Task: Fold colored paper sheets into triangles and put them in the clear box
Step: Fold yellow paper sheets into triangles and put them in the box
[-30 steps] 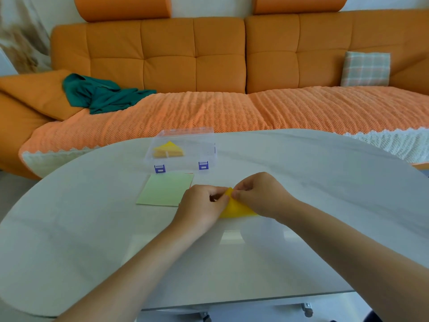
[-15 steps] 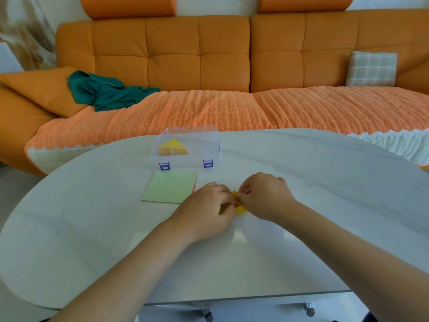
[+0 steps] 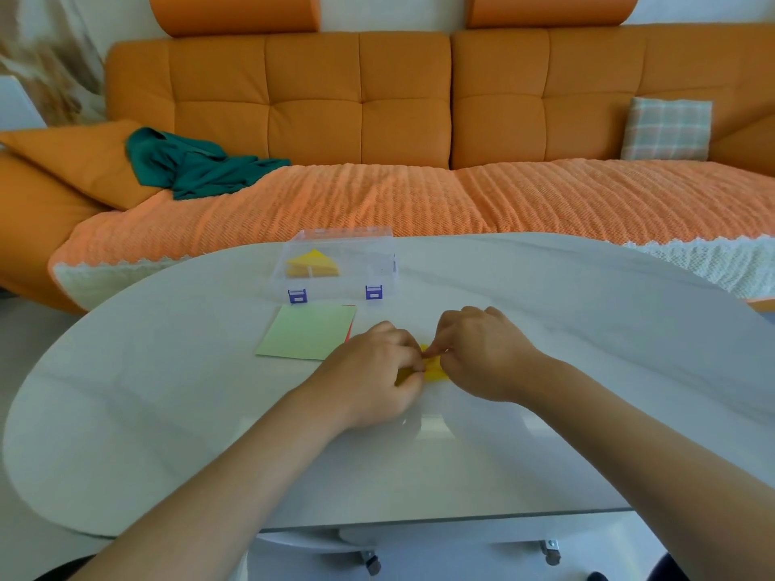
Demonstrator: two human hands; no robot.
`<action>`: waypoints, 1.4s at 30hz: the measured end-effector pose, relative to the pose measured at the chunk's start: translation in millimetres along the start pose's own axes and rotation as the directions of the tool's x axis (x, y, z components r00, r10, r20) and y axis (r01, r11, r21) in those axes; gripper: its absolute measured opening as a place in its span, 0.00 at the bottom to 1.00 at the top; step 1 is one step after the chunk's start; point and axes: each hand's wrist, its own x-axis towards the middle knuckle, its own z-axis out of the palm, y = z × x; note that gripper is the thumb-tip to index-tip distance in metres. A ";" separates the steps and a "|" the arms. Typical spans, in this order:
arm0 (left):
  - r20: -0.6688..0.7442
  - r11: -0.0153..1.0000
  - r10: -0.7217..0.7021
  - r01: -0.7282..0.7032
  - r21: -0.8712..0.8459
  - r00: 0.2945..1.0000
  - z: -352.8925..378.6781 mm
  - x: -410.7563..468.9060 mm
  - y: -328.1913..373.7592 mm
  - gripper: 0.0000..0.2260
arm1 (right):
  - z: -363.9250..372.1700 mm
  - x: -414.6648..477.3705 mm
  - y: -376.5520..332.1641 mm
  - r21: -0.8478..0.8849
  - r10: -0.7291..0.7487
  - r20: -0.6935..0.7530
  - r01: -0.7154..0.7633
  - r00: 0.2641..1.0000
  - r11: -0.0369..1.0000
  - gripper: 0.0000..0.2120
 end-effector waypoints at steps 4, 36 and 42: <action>-0.016 0.991 0.106 -0.105 0.087 0.994 1.9 -5.6 3.9 0.17 | 0.4 -0.5 -2.0 -0.005 0.013 0.016 -0.013 1.000 1.000 0.21; -0.051 0.990 0.032 -0.025 0.139 0.998 26.7 -42.7 23.7 0.24 | 26.2 -40.0 1.0 -0.149 -0.205 -0.210 0.176 0.956 0.973 0.23; -0.077 0.989 0.061 -0.050 0.140 0.995 27.3 -43.8 21.9 0.21 | 30.5 -56.5 2.7 -0.137 -0.259 -0.233 0.232 0.937 0.963 0.20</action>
